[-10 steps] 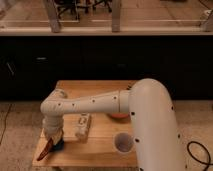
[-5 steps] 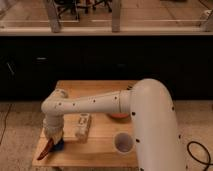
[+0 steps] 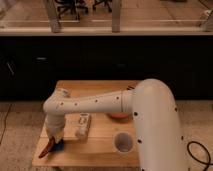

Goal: Place the pepper on the white sponge

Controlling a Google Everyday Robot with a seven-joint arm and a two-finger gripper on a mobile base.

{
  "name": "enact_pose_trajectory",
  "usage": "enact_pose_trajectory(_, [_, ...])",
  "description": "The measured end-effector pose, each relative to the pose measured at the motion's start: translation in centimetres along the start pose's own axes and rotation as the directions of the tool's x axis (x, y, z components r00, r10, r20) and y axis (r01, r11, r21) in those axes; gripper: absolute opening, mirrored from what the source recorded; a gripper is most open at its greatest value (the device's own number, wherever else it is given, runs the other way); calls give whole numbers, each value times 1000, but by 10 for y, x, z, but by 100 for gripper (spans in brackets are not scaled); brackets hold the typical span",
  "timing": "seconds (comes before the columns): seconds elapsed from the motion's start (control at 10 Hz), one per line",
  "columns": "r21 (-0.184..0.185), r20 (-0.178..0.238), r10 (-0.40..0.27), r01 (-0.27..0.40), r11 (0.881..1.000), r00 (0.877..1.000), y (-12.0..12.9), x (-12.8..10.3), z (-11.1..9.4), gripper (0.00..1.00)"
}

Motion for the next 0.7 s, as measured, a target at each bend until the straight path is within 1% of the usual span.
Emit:
enact_pose_trajectory(0.5, [-3, -9, 42, -42, 999, 999, 1, 12, 3, 5])
enact_pose_trajectory(0.7, [-2, -5, 63, -63, 998, 998, 2, 17, 4, 5])
